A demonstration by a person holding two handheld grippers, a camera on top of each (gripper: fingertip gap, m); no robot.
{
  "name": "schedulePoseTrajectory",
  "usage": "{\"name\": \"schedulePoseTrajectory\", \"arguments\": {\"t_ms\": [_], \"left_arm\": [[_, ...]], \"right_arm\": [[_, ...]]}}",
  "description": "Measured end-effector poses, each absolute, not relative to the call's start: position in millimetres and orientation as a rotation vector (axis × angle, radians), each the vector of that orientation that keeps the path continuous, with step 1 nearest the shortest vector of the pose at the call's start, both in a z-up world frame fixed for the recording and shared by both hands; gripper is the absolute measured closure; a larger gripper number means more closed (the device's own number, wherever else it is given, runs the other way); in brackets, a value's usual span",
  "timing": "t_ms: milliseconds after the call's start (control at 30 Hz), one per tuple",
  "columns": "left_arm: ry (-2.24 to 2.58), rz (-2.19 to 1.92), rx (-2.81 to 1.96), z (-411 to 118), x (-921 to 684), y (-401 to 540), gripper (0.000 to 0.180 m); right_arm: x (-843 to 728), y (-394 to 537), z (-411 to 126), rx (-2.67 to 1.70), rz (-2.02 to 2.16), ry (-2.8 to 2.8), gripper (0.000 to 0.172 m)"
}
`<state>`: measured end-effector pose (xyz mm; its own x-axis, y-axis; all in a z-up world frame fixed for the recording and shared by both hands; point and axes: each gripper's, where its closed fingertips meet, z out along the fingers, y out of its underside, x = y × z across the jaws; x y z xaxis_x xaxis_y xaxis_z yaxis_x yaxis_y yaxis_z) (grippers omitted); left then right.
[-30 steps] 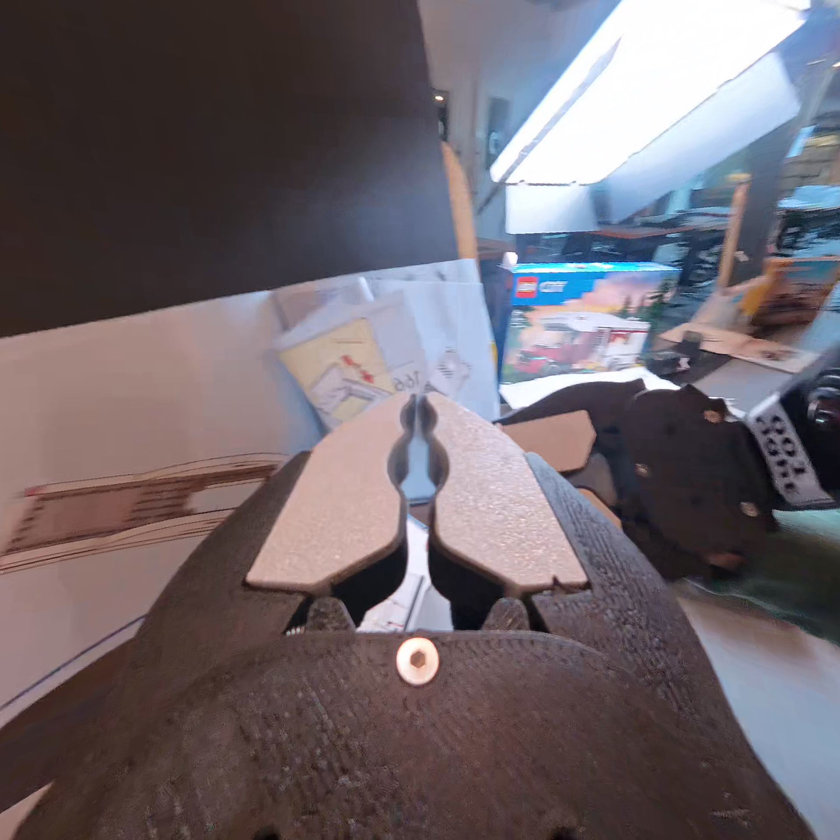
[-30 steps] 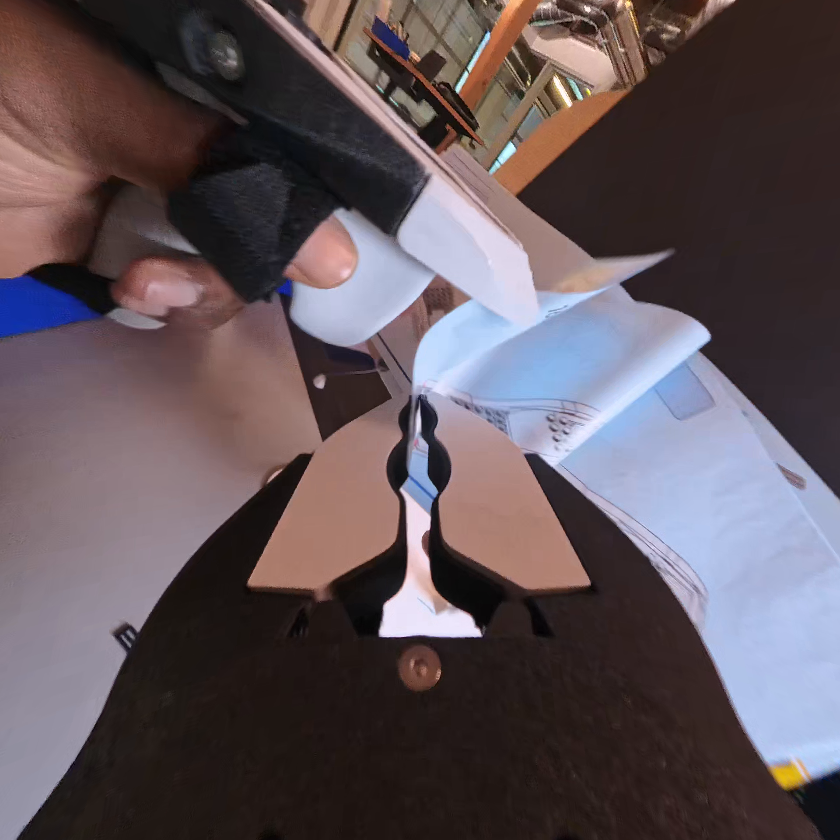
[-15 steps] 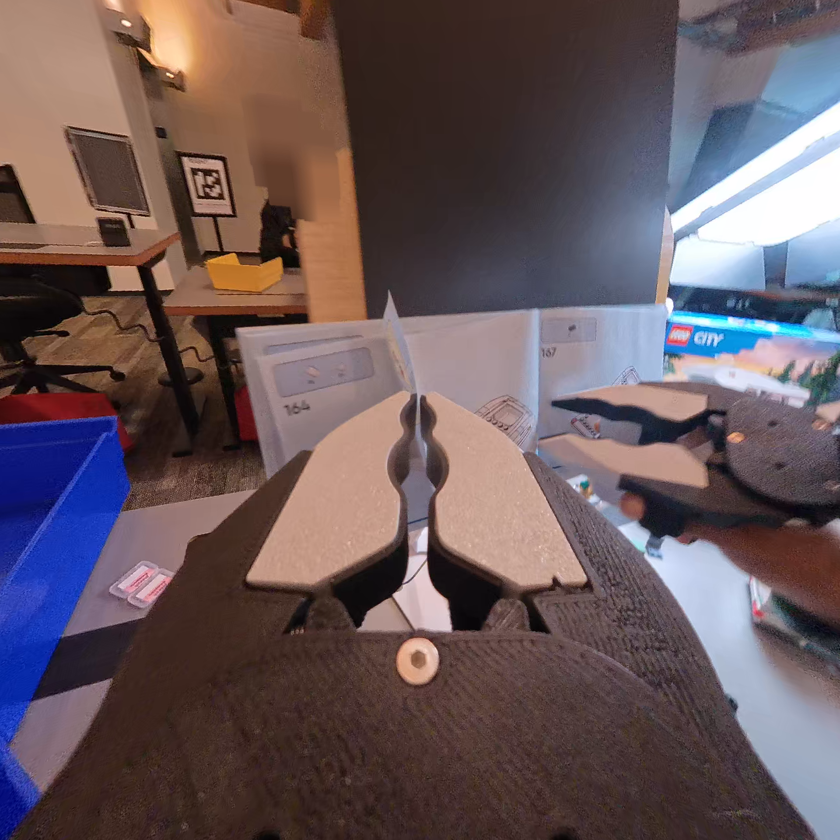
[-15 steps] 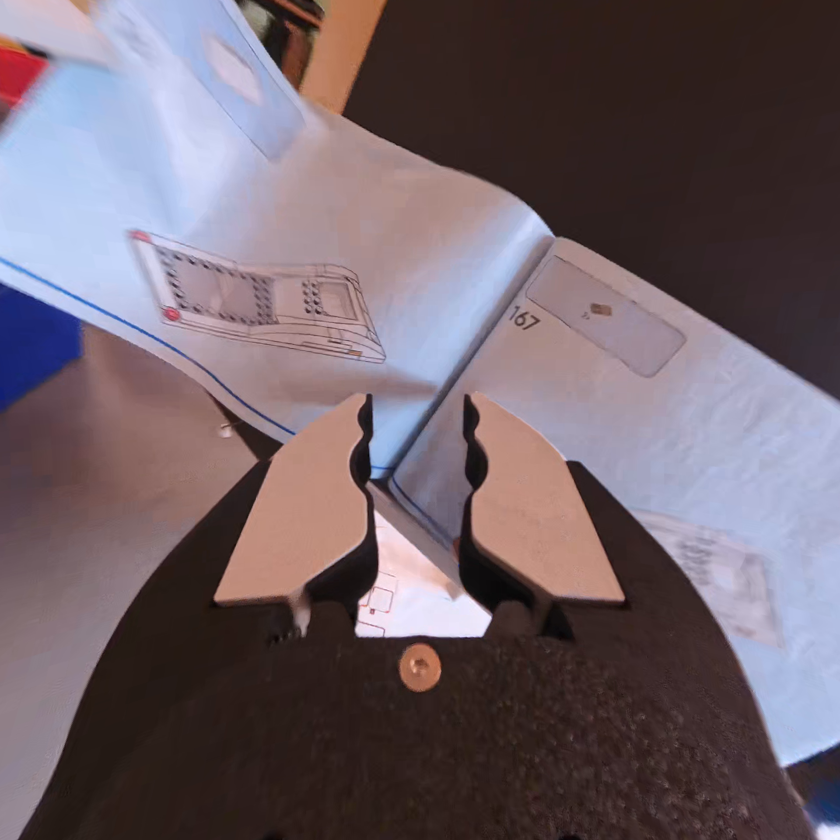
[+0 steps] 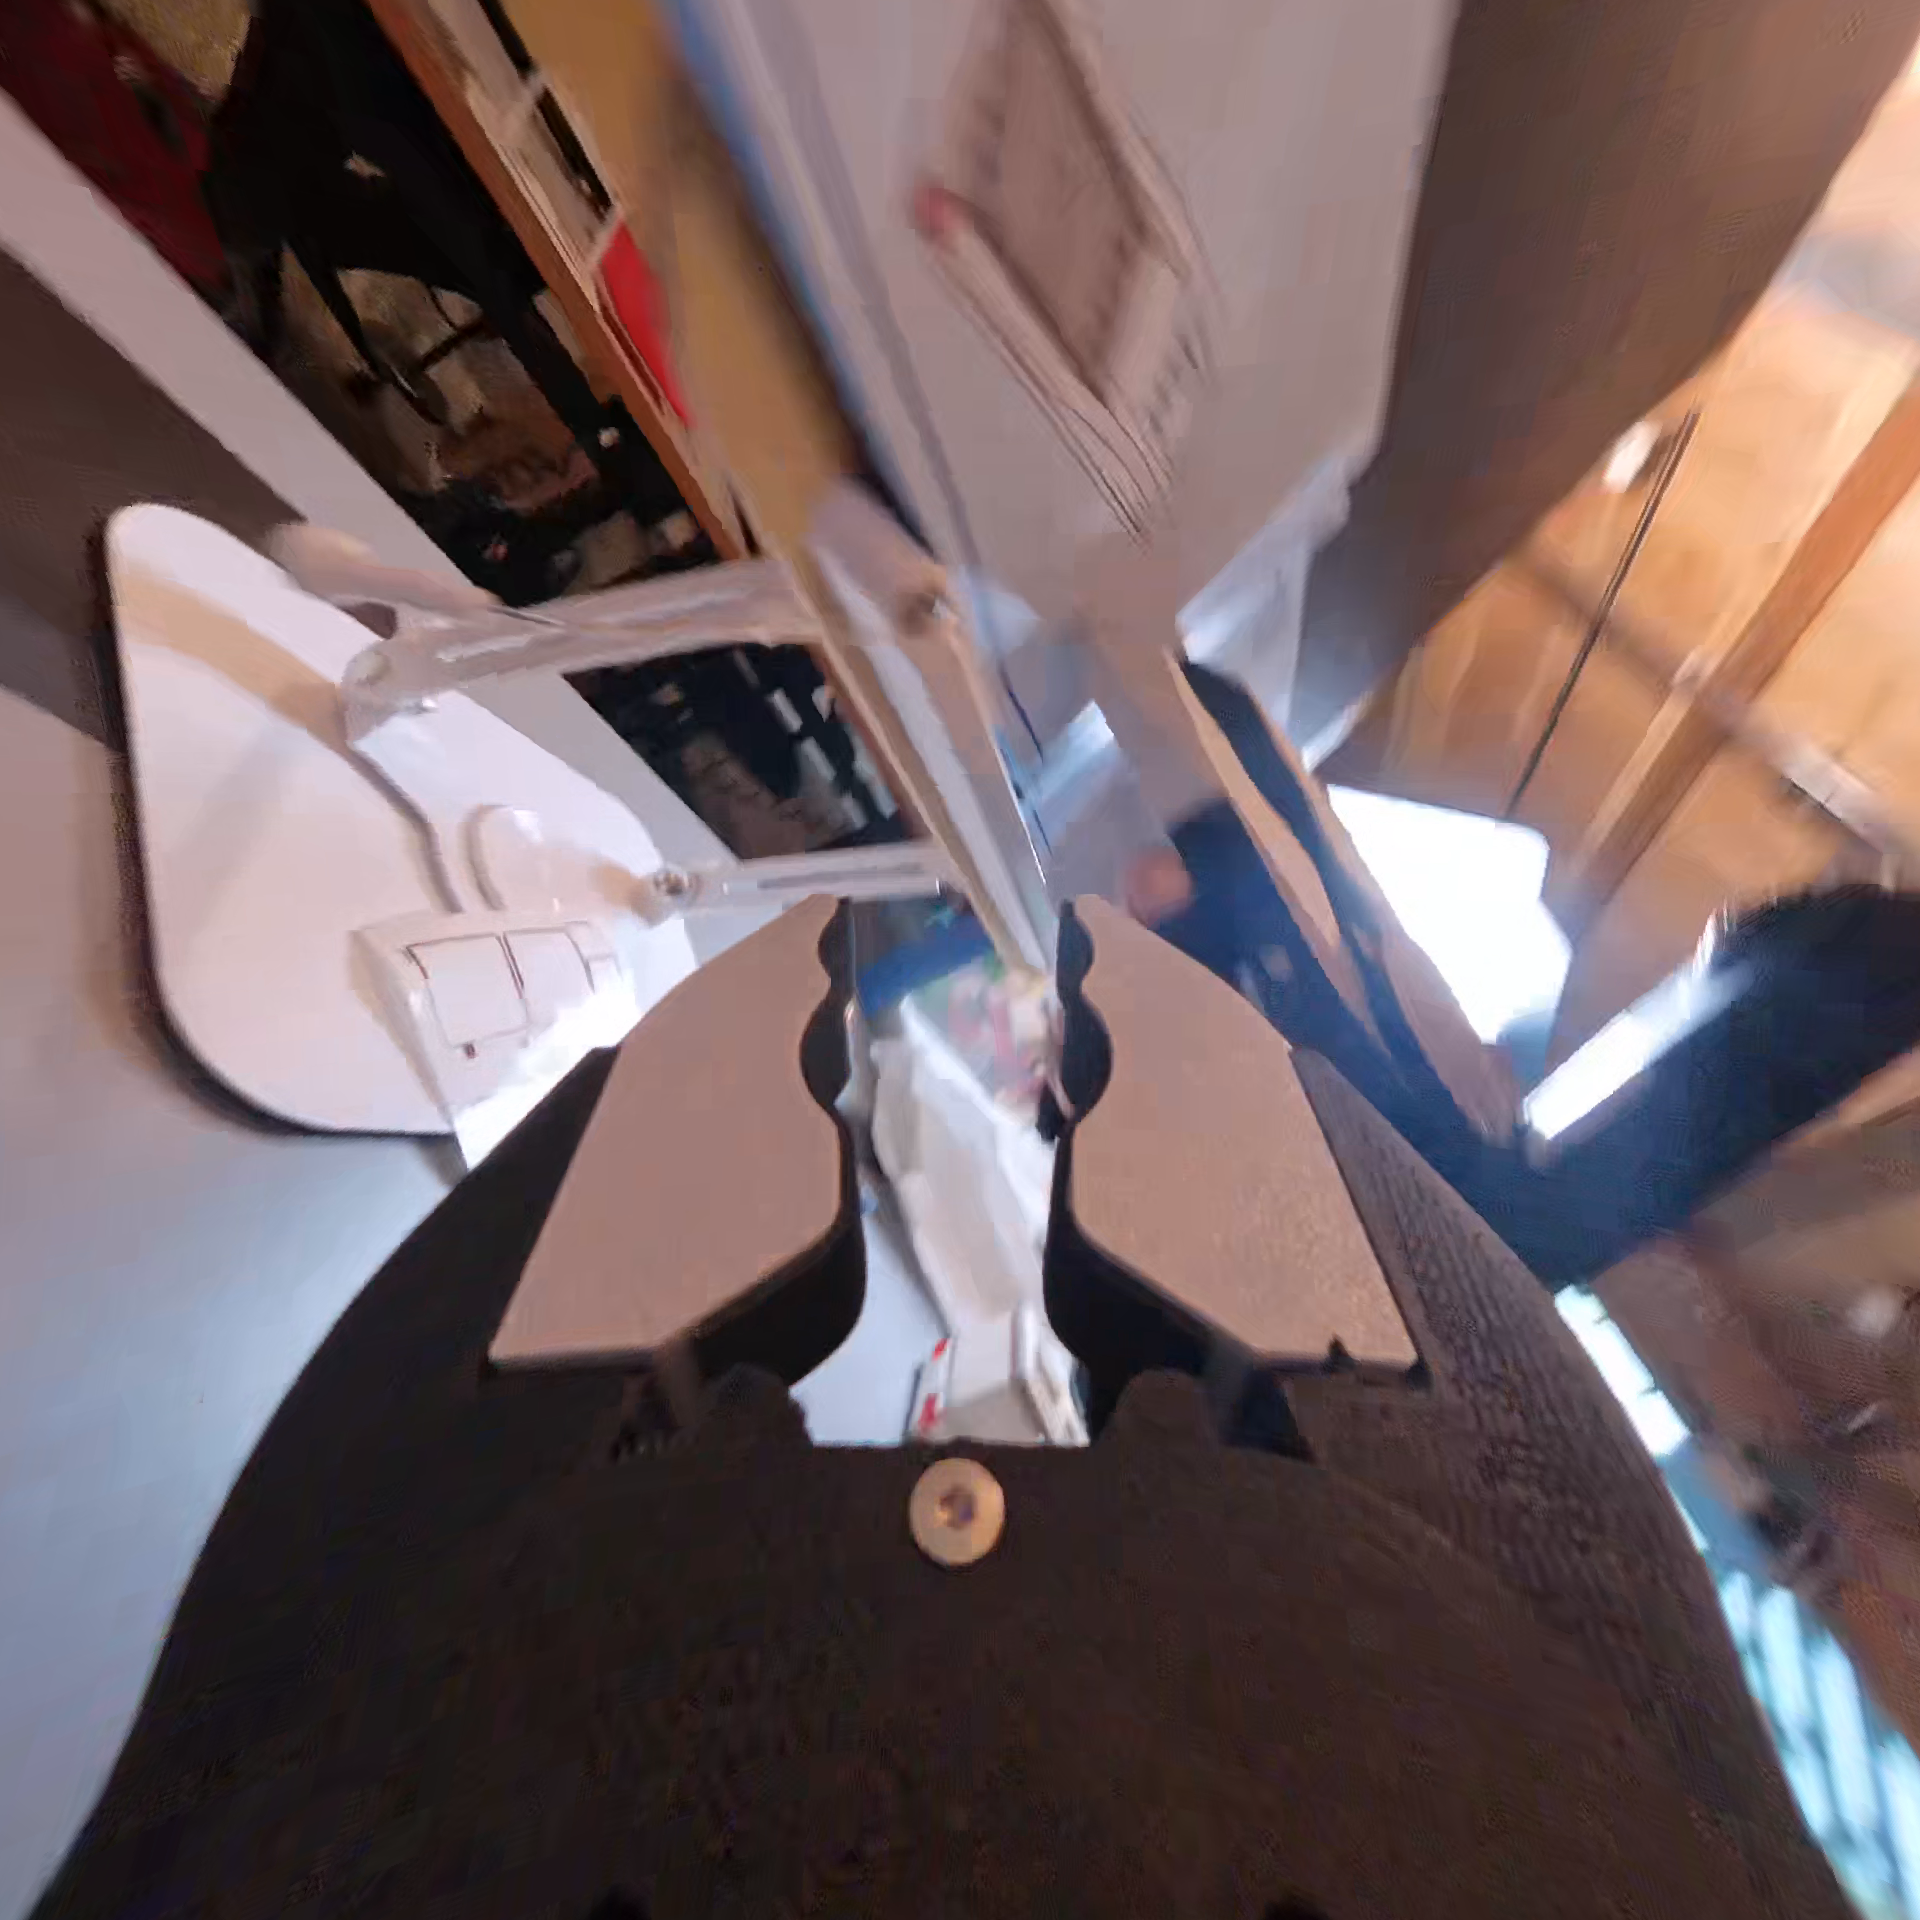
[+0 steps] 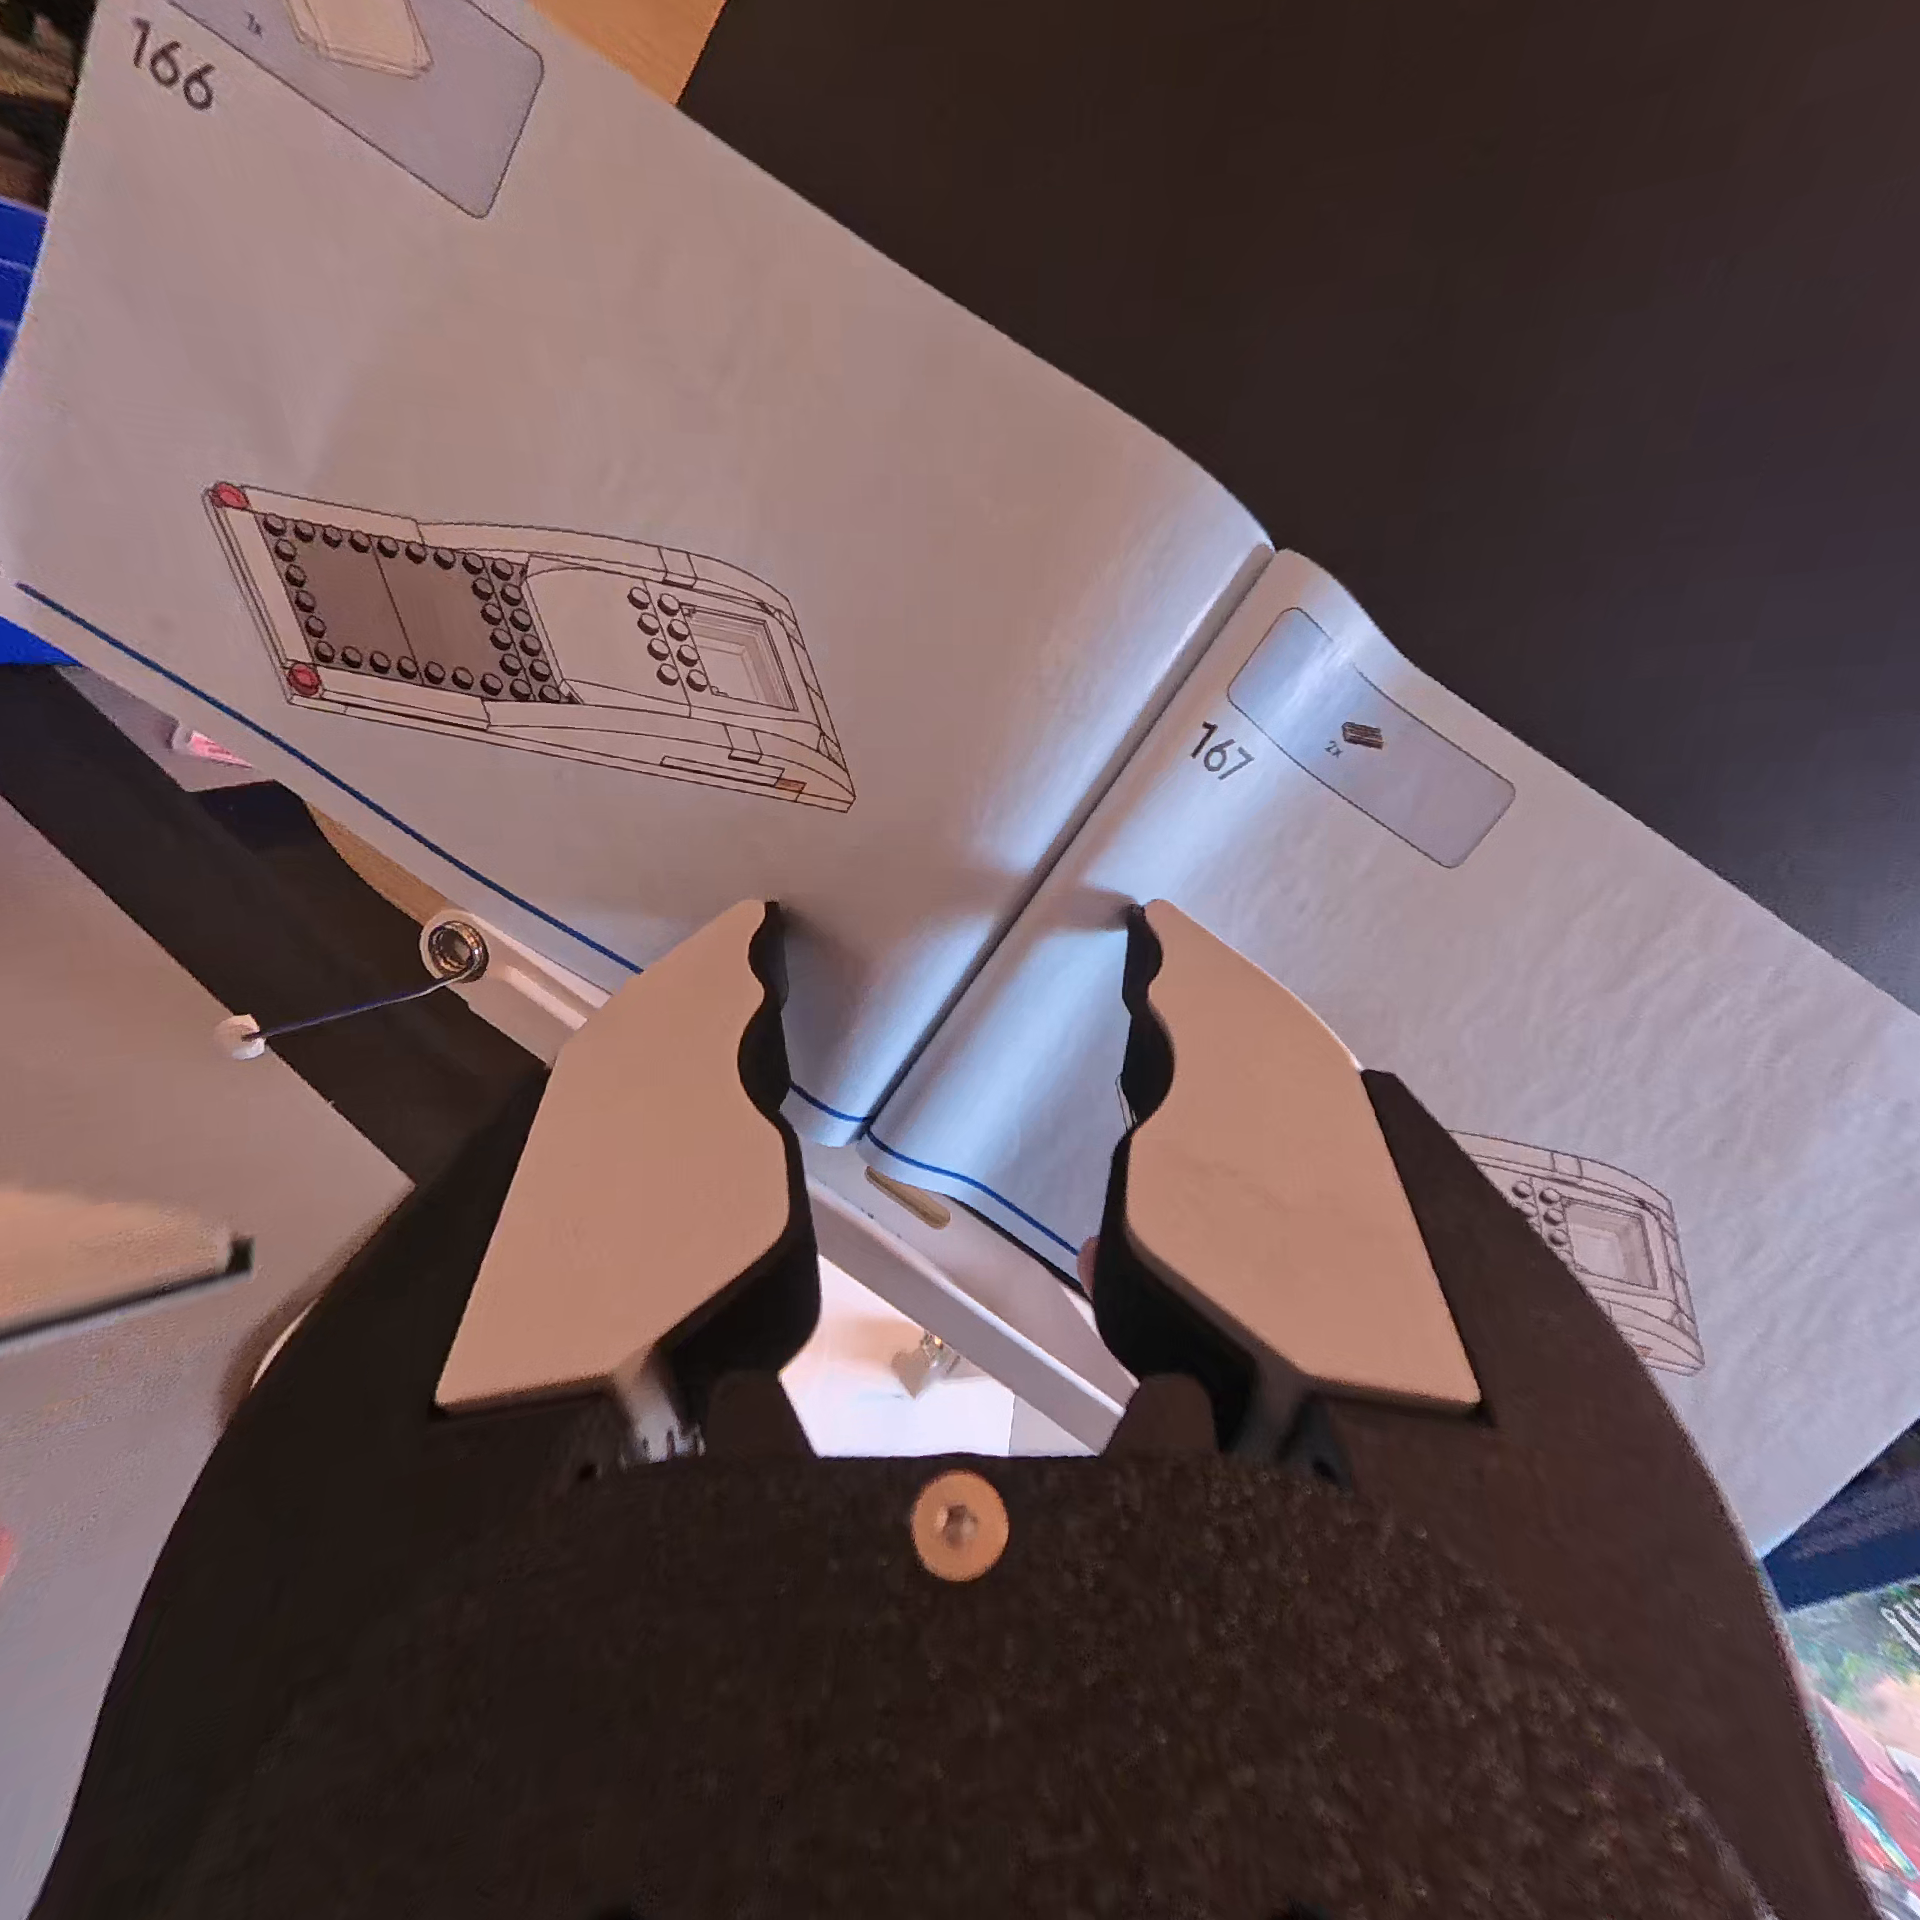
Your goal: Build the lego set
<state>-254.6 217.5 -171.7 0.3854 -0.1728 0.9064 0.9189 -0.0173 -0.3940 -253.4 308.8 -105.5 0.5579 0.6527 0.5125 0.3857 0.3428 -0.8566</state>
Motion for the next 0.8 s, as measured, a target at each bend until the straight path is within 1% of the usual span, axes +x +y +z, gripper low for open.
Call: {"name": "schedulePoseTrajectory", "arguments": {"t_ms": [67,133,167,200,233,267,333,500,600,667,733,800], "left_arm": [[-0.904,-1.034,-1.160,-183,-283,226,0.140],[-1.010,-1.100,-1.022,-188,-305,232,0.132],[-1.034,-1.120,-0.965,-188,-315,235,0.133],[-1.040,-1.111,-0.942,-187,-324,236,0.142],[-1.024,-1.087,-0.930,-185,-332,236,0.166],[-0.975,-1.081,-0.886,-175,-337,233,0.175],[-0.902,-1.007,-0.853,-152,-336,223,0.179],[-0.652,-0.560,-1.170,-124,-317,223,0.179],[-0.332,-0.277,-1.385,-105,-292,237,0.178],[-0.112,-0.127,-1.536,-103,-275,253,0.178],[0.087,-0.083,-1.674,-111,-257,268,0.177],[0.183,-0.004,-1.731,-112,-258,275,0.178]], "right_arm": [[-253,308,-106,-1.281,0.225,-1.051,0.109],[-253,308,-106,-1.290,0.216,-1.070,0.109],[-253,309,-106,-1.295,0.212,-1.079,0.109],[-253,309,-107,-1.299,0.209,-1.086,0.109],[-253,309,-107,-1.303,0.205,-1.091,0.109],[-253,309,-107,-1.305,0.199,-1.096,0.109],[-254,310,-107,-1.309,0.185,-1.099,0.109],[-257,308,-108,-1.302,0.198,-1.088,0.109],[-258,305,-108,-1.296,0.226,-1.093,0.108],[-258,304,-108,-1.283,0.238,-1.105,0.108],[-257,305,-109,-1.267,0.247,-1.115,0.109],[-256,305,-110,-1.228,0.246,-1.140,0.107]]}}
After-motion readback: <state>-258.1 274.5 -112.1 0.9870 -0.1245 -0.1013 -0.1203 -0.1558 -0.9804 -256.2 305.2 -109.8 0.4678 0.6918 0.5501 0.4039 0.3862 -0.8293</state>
